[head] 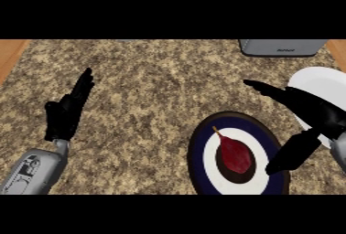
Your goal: Pick the pear from the plate and place it in the plate
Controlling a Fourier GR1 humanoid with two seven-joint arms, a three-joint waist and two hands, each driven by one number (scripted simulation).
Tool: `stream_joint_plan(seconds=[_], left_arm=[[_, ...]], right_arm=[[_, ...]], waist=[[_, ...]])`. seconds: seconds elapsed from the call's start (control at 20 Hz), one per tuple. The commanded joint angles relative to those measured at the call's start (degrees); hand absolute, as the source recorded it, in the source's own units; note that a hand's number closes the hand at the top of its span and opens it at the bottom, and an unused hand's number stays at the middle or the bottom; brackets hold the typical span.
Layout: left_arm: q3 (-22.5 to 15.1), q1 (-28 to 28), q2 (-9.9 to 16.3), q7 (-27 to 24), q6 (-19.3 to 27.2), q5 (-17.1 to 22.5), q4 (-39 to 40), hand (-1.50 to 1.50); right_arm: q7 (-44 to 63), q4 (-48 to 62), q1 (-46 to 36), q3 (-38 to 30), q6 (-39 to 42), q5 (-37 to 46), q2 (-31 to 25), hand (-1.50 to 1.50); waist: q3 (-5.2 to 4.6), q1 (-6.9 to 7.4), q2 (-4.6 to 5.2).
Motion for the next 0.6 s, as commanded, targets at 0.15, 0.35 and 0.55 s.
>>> stream_joint_plan(seconds=[0.15,0.35,0.55], left_arm=[[2.22,1.6,-1.01,1.82,-1.46,-2.4,-3.02,0.0],[2.09,0.66,-4.73,-1.26,-0.91,-4.52,1.87,0.0],[3.32,0.7,-5.07,0.48,-2.5,-4.67,-0.44,0.0]], right_arm=[[2.7,1.1,2.22,0.86,4.08,4.56,6.59,-1.5],[-1.2,6.96,1.91,3.92,5.72,11.19,10.98,-1.5],[1.06,9.83,0.42,4.04,9.28,13.27,13.25,-1.5]], waist=[[0.05,-0.19,-0.09],[0.05,-0.15,0.05],[0.05,-0.13,-0.02]])
